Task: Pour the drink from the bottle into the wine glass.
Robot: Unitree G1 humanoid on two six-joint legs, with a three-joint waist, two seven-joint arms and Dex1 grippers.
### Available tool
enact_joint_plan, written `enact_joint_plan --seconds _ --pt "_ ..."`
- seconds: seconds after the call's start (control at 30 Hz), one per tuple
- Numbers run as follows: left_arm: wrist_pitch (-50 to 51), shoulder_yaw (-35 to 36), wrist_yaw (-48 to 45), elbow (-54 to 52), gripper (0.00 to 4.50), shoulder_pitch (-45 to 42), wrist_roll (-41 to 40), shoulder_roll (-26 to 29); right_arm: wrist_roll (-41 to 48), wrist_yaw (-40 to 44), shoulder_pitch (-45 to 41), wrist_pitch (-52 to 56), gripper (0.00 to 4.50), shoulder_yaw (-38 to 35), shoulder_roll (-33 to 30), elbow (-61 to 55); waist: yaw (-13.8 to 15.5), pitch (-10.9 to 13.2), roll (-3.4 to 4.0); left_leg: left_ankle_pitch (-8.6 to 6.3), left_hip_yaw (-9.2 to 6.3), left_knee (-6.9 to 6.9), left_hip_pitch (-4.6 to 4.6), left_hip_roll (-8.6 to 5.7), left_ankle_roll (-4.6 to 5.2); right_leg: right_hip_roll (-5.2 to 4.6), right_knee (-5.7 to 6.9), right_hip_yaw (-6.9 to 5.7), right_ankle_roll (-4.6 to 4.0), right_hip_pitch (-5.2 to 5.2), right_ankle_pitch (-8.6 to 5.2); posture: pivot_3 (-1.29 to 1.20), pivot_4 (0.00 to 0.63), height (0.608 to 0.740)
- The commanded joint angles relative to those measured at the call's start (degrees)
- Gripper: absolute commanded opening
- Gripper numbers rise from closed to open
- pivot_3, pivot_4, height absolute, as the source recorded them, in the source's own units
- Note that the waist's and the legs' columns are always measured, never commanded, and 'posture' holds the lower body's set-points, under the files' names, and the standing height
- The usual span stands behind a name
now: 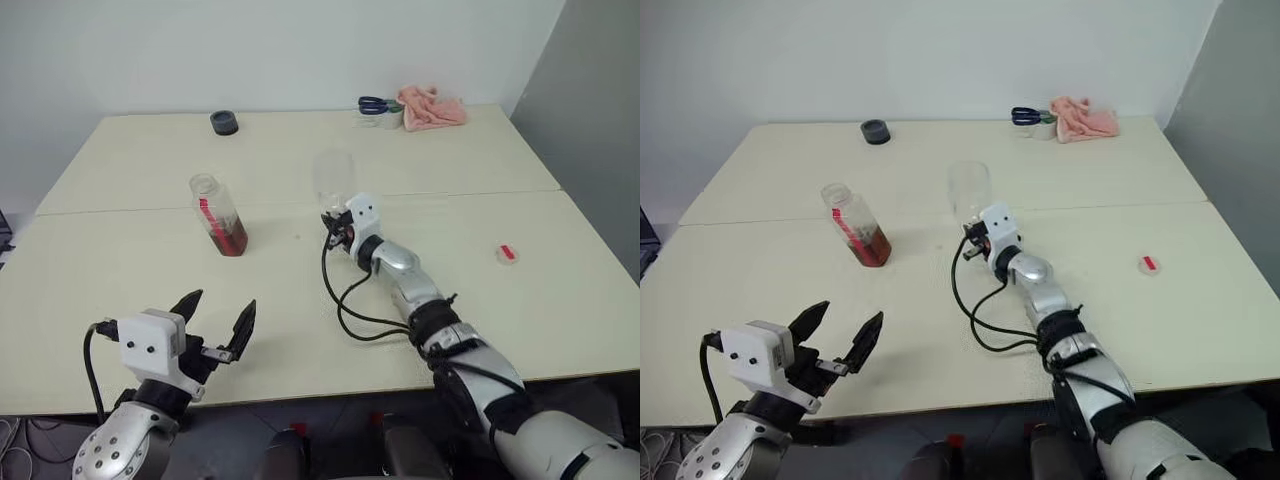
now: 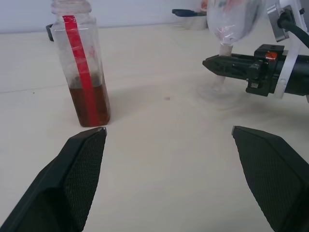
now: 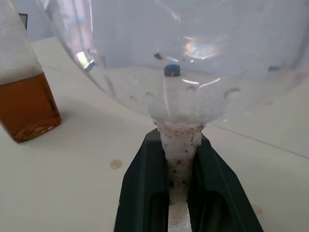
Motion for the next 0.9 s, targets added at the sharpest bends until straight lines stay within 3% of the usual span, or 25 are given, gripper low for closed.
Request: enact_joint_plan --seconds 0.03,0.33,0.47,0.77,0.9 --pt "0.42 1.17 0.82 -2.96 4.5 -0.72 -0.62 0.13 -0.55 -1.09 -3.38 -3.84 0.17 -1.42 0.79 5.79 0.0 0.02 -0.03 0.0 -0.01 -0.01 -0.01 -0.01 0.0 -0.02 -0.01 0.0 -0.01 0.0 -0.01 0.0 0.15 0.74" --pt "1.26 0.25 1.68 -2.51 4.5 -3.51 -0.41 0.19 -0.8 -0.38 -3.91 -8.89 0.17 -3.13 1.39 11.89 -0.01 0.05 -0.05 0.0 -0.09 -0.01 -0.01 -0.02 0.0 -0.02 0.0 -0.04 -0.03 0.01 -0.02 0.0 0.15 0.74" --pt "1.55 0.01 1.56 -2.19 4.5 -4.24 -0.35 0.2 -1.27 0.2 -3.4 -9.55 1.35 -3.65 1.51 12.51 -0.03 0.05 -0.05 0.0 -0.09 -0.01 -0.01 -0.02 0.0 -0.02 0.0 -0.05 -0.03 0.01 -0.02 0.0 0.15 0.74" --pt "1.56 -0.35 0.96 0.0 4.5 -6.74 -0.25 0.24 -1.73 2.34 -0.74 -11.26 4.46 -3.62 0.66 10.39 -0.02 0.06 -0.04 0.0 -0.09 -0.01 -0.01 -0.02 0.0 -0.02 0.0 -0.03 -0.03 0.01 -0.02 0.0 0.15 0.74" --pt "1.33 -0.3 0.73 1.06 4.5 -7.56 -0.14 0.19 -1.4 4.48 1.28 -11.11 4.46 -3.57 -0.6 7.63 -0.02 0.07 -0.05 0.0 -0.11 -0.01 -0.01 -0.01 0.0 -0.01 0.0 -0.04 -0.03 0.01 -0.02 0.0 0.15 0.74"
